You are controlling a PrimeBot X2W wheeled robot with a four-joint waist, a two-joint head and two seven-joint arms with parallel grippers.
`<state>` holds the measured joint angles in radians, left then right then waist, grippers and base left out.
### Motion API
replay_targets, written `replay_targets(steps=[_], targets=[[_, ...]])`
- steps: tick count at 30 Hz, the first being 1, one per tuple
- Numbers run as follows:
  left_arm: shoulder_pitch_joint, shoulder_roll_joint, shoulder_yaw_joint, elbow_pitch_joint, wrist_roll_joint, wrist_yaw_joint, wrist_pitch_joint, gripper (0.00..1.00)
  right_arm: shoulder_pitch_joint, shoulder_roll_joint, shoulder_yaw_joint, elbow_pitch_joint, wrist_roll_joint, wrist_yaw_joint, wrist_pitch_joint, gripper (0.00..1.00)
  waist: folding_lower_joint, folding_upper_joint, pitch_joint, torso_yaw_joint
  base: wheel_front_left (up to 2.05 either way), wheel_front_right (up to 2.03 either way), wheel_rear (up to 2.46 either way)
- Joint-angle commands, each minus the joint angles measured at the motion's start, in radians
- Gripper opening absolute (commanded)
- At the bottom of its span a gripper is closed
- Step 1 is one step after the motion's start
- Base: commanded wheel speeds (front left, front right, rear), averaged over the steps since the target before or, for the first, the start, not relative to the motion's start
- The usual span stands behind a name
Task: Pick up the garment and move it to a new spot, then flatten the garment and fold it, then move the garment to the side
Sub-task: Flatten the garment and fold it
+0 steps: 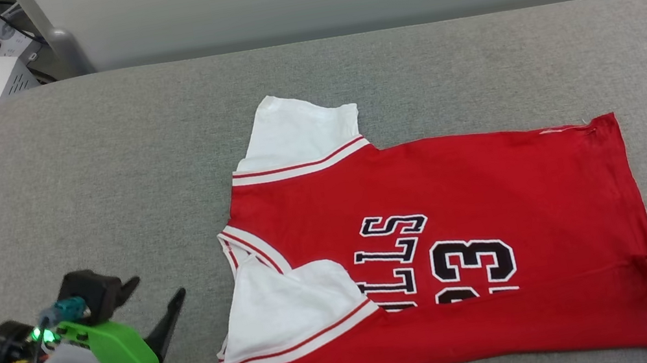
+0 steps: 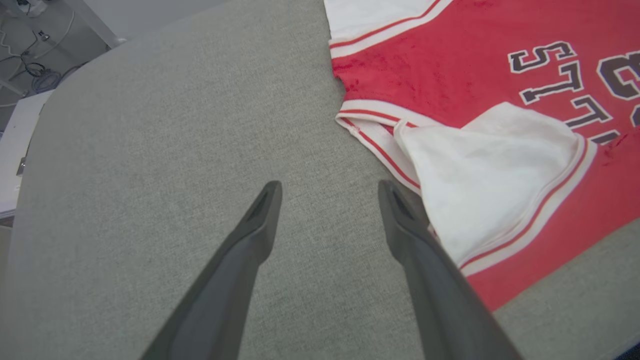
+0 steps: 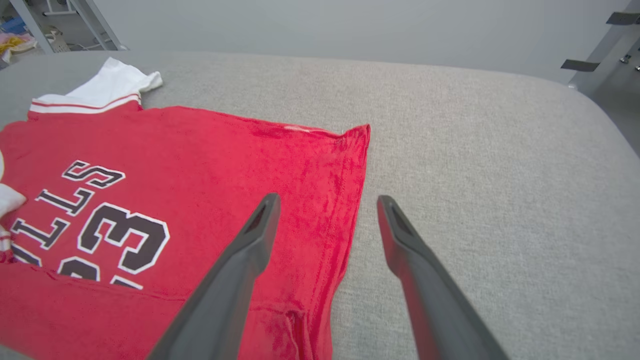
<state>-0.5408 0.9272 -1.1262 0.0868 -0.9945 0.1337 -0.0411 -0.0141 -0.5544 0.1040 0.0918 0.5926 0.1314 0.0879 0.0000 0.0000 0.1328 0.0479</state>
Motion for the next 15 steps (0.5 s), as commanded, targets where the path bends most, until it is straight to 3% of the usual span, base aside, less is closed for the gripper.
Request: replay_targets(steps=[1,5,8,12,15], targets=[[-0.038,0.005,0.024,-0.003,0.019,0.022,-0.023,1.00,-0.024,0.024,-0.035,-0.034,-0.034,-0.001,-0.031,1.00,0.0000,0.0000,0.003,-0.008,0.00,0.00,0.00],[-0.106,-0.004,0.073,-0.011,0.044,0.057,-0.060,1.00,-0.042,0.091,-0.110,-0.132,-0.131,-0.001,-0.092,1.00,0.0000,0.0000,0.019,-0.032,0.00,0.00,0.00],[-0.169,-0.018,0.103,0.003,0.057,0.060,-0.065,1.00,-0.050,0.142,-0.132,-0.203,-0.186,-0.001,-0.117,1.00,0.0000,0.0000,0.043,-0.055,0.00,0.00,0.00],[-0.276,-0.034,0.134,0.048,0.074,0.027,-0.054,1.00,-0.062,0.195,-0.125,-0.284,-0.251,-0.001,-0.137,1.00,0.0000,0.0000,0.094,-0.097,0.00,0.00,0.00],[-0.359,-0.049,0.156,0.083,0.048,-0.022,-0.004,1.00,-0.075,0.207,-0.096,-0.326,-0.279,-0.001,-0.146,1.00,0.0000,0.0000,0.145,-0.130,0.00,0.00,0.00]])
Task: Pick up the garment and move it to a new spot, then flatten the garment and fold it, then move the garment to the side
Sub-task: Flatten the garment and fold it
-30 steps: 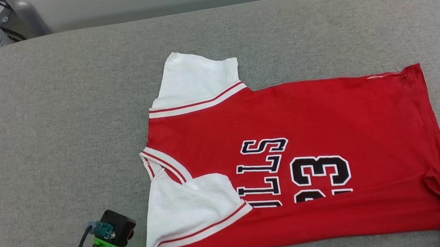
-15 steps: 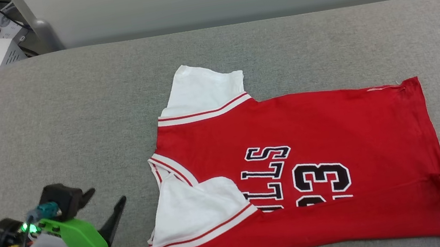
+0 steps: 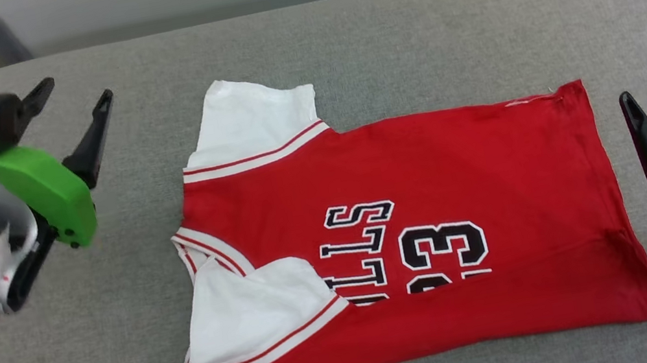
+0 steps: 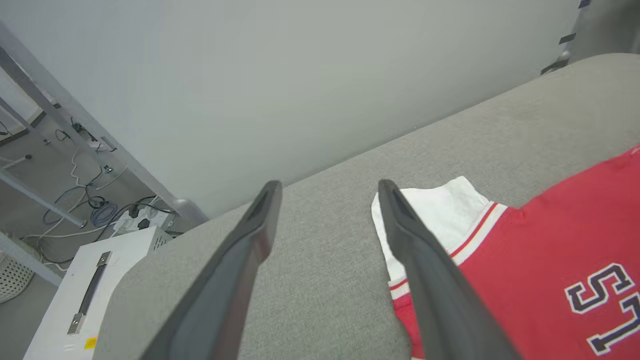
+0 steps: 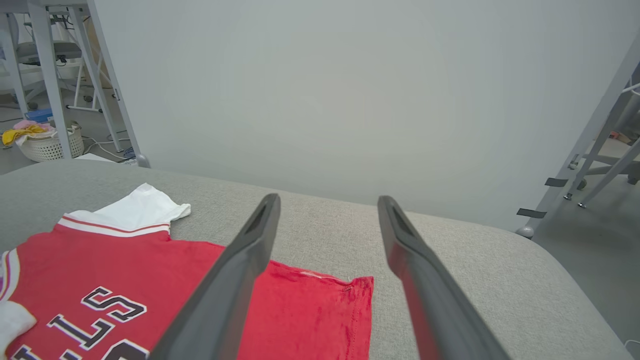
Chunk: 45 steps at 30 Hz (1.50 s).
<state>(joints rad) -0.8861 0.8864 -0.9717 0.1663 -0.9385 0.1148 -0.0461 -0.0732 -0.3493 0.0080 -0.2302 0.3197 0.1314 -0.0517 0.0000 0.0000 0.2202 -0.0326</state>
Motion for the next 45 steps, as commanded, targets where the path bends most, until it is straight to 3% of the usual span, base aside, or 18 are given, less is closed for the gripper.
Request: replay_targets(steps=[1,8,12,20,31,32,33,40,45], targets=[[-0.038,-0.010,0.007,0.016,-0.016,-0.017,0.022,1.00,-0.022,0.003,0.010,-0.014,-0.010,-0.001,-0.007,1.00,0.0000,0.0000,0.074,-0.060,0.00,0.00,0.00],[-0.243,-0.039,-0.004,0.139,-0.100,-0.158,0.318,1.00,-0.078,0.007,0.057,-0.058,-0.030,-0.001,-0.016,1.00,0.0000,0.0000,0.201,-0.121,0.00,0.00,0.00],[-0.334,-0.064,-0.041,0.190,-0.145,-0.205,0.520,1.00,-0.110,0.005,0.075,-0.052,-0.036,-0.001,-0.025,1.00,0.0000,0.0000,0.257,-0.144,0.00,0.00,0.00],[-0.475,-0.122,-0.098,0.291,-0.159,-0.228,0.763,1.00,-0.176,-0.001,0.105,-0.026,-0.035,-0.001,-0.040,1.00,0.0000,0.0000,0.350,-0.179,0.00,0.00,0.00],[-0.525,-0.169,-0.175,0.402,-0.124,-0.243,0.833,1.00,-0.234,-0.002,0.138,0.024,-0.031,-0.001,-0.065,1.00,0.0000,0.0000,0.405,-0.200,0.00,0.00,0.00],[-0.521,-0.168,-0.182,0.404,-0.123,-0.243,0.836,0.82,-0.235,-0.002,0.136,0.027,-0.031,-0.001,-0.066,1.00,0.0000,0.0000,0.404,-0.199,0.00,0.00,0.00],[-0.512,-0.165,-0.193,0.407,-0.127,-0.244,0.838,0.00,-0.237,-0.003,0.134,0.033,-0.030,-0.001,-0.068,1.00,0.0000,0.0000,0.400,-0.199,0.00,0.00,0.00],[-0.499,-0.156,-0.237,0.369,-0.116,-0.245,0.758,0.00,-0.257,-0.038,0.104,0.037,-0.027,-0.001,-0.053,1.00,0.0000,0.0000,0.351,-0.175,0.00,0.00,0.00],[-0.496,-0.157,-0.248,0.327,-0.107,-0.245,0.636,0.00,-0.310,-0.165,0.105,0.048,0.033,-0.001,0.081,1.00,0.0000,0.0000,0.295,-0.139,0.00,0.00,0.00]])
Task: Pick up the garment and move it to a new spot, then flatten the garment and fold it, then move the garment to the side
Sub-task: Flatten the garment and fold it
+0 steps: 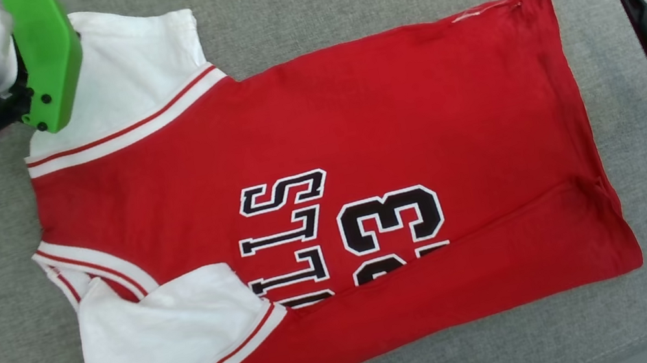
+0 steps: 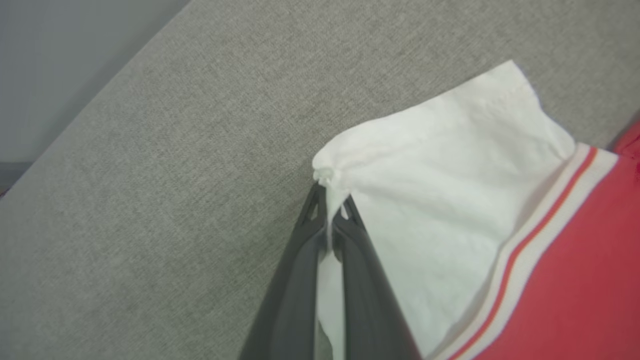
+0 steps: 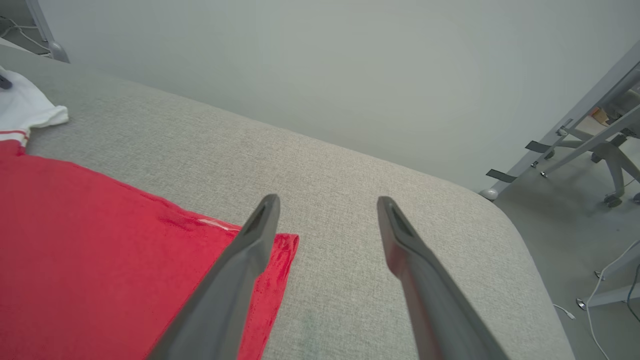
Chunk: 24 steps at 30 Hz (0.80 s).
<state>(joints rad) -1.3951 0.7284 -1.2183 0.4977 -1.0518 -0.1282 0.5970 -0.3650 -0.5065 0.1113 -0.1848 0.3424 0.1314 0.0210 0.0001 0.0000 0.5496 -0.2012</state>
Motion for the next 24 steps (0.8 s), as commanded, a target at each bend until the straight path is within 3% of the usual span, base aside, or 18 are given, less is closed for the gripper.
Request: replay_targets(steps=[1,6,11,17,24], targets=[[0.015,0.000,-0.004,-0.014,0.008,-0.002,-0.028,0.00,-0.031,-0.039,0.011,0.007,0.034,-0.001,0.045,1.00,-0.0001,0.0000,-0.044,0.038,0.00,0.00,0.00],[0.030,0.004,-0.026,-0.084,0.029,-0.002,-0.110,0.00,-0.115,-0.218,0.102,0.033,0.209,-0.001,0.297,1.00,-0.0001,0.0000,-0.074,0.080,0.00,0.00,0.00],[0.034,-0.001,-0.039,-0.137,0.052,-0.002,-0.158,0.00,-0.206,-0.324,0.188,0.096,0.377,-0.001,0.550,1.00,-0.0001,0.0000,-0.075,0.120,0.00,0.00,0.00],[0.015,-0.016,-0.047,-0.174,0.081,-0.002,-0.187,0.00,-0.315,-0.347,0.277,0.174,0.456,-0.001,0.742,1.00,-0.0001,0.0000,-0.049,0.159,0.00,0.00,0.00],[-0.019,-0.036,-0.051,-0.192,0.099,-0.002,-0.212,0.00,-0.417,-0.304,0.384,0.303,0.431,-0.001,0.774,1.00,-0.0001,0.0000,-0.009,0.194,0.00,0.00,0.00]])
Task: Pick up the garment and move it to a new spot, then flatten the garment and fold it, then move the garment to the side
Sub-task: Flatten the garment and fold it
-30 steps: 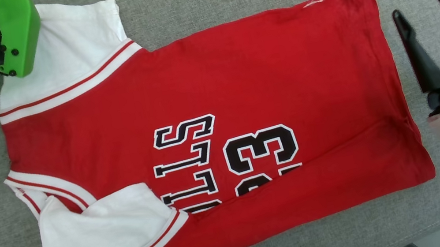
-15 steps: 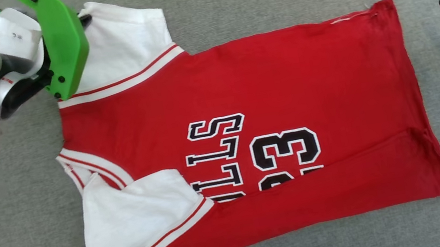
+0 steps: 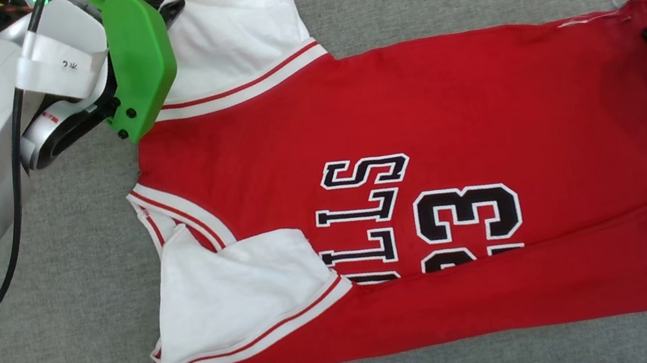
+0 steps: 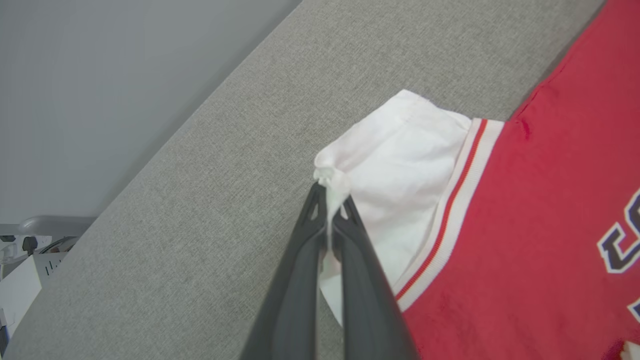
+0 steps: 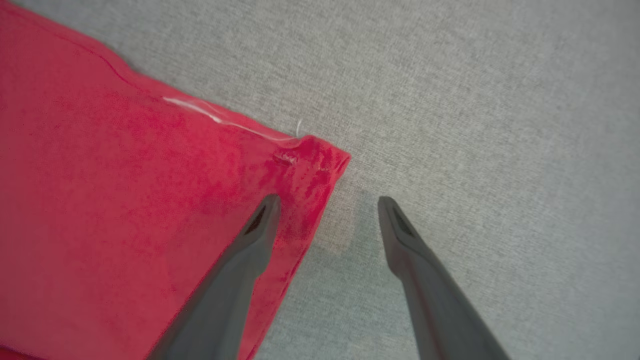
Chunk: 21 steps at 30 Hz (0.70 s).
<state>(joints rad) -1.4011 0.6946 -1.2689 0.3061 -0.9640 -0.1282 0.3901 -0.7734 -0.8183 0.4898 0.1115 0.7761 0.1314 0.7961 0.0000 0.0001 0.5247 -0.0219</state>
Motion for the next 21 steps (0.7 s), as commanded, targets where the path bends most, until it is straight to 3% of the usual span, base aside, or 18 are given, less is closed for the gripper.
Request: replay_targets(steps=[1,10,11,12,13,21], targets=[[-0.017,-0.004,-0.001,-0.002,0.015,-0.002,-0.009,0.00,-0.013,0.019,0.024,0.030,-0.004,-0.001,-0.003,1.00,0.0000,-0.0001,0.022,0.019,0.00,0.00,0.00],[-0.020,0.002,-0.006,0.009,0.027,-0.002,-0.028,0.00,0.004,0.055,0.187,0.173,0.002,-0.001,-0.048,1.00,0.0000,-0.0001,0.035,0.025,0.00,0.00,0.00],[-0.018,0.005,-0.006,0.012,0.026,-0.002,-0.031,0.00,0.002,0.053,0.193,0.181,0.008,-0.001,-0.062,0.49,0.0000,-0.0001,0.032,0.022,0.00,0.00,0.00],[-0.016,0.007,-0.006,0.014,0.027,-0.002,-0.033,0.00,-0.002,0.051,0.194,0.189,0.011,-0.001,-0.079,0.06,0.0000,-0.0001,0.028,0.021,0.00,0.00,0.00],[-0.012,0.011,-0.007,0.019,0.028,-0.002,-0.036,0.00,-0.008,0.049,0.192,0.198,0.016,-0.001,-0.102,0.00,0.0000,-0.0001,0.021,0.018,0.00,0.00,0.00],[0.043,0.045,-0.008,0.019,0.033,-0.002,-0.084,0.00,-0.014,0.031,0.165,0.188,0.026,-0.001,-0.318,0.00,0.0000,-0.0001,-0.067,0.009,0.00,0.00,0.00]])
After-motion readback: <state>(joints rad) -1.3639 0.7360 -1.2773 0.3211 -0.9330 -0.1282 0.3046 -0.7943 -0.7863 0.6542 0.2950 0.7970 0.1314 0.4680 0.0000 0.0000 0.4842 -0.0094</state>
